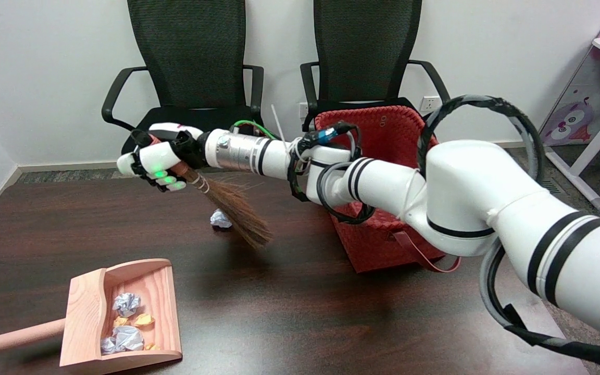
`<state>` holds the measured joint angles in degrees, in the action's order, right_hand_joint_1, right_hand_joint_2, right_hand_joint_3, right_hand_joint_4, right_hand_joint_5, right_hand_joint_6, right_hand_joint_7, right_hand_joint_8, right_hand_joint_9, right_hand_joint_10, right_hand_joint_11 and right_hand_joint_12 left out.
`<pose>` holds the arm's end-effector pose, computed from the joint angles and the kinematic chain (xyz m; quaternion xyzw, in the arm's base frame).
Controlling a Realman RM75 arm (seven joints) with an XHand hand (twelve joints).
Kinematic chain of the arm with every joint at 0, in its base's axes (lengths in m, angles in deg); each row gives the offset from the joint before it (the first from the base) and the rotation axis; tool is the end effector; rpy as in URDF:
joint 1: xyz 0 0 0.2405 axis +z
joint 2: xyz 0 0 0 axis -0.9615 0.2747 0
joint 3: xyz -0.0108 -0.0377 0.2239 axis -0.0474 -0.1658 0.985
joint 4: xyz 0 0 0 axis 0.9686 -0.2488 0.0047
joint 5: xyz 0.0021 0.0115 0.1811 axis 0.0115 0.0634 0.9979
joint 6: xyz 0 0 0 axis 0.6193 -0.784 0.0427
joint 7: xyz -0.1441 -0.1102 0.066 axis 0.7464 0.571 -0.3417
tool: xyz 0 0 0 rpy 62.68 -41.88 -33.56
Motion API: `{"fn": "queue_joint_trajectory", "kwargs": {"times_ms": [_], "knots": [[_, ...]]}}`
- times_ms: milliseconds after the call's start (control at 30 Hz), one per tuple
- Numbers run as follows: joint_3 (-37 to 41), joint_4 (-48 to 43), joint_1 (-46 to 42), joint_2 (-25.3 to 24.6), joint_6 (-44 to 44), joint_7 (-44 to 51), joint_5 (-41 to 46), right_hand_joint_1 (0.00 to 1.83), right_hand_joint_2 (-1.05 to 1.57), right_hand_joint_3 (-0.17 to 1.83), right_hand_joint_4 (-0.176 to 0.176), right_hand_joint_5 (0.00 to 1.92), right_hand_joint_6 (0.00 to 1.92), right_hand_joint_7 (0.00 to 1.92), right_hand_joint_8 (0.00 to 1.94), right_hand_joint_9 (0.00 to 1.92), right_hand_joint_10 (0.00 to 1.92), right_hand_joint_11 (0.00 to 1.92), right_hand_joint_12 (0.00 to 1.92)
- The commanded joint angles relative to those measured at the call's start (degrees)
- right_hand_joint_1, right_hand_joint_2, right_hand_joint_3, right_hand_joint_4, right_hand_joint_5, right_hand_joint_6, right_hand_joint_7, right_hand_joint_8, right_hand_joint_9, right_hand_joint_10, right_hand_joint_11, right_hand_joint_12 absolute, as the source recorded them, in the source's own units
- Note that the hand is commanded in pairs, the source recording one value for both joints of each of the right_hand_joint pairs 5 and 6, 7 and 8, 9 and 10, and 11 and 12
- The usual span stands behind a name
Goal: Sweep the paper ball into the dustpan.
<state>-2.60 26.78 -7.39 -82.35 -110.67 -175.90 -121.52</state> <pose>-0.1695 -0.4925 0.0352 0.7507 -0.5653 0.1839 0.2881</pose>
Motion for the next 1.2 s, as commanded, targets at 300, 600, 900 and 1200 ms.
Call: {"fn": "queue_joint_trajectory", "kwargs": {"times_ms": [300,600,900,1200], "knots": [[-10.8,-5.8,1.9,-4.6,-0.1,-14.4,-2.6,0.90,1.09,1.76,-0.035,1.92,1.92,1.92,1.92,1.92,1.92,1.92,1.92],[-5.4,-2.7,0.9,-3.9,0.3,-13.2,-2.5,0.90,1.08,1.77,-0.035,1.92,1.92,1.92,1.92,1.92,1.92,1.92,1.92],[8.6,12.1,-3.3,2.0,7.8,-7.6,-2.4,0.92,1.22,1.53,-0.003,1.92,1.92,1.92,1.92,1.92,1.92,1.92,1.92],[15.1,28.3,-5.1,8.3,18.4,-3.9,-2.4,0.90,1.41,1.33,-0.028,1.92,1.92,1.92,1.92,1.92,1.92,1.92,1.92]]}}
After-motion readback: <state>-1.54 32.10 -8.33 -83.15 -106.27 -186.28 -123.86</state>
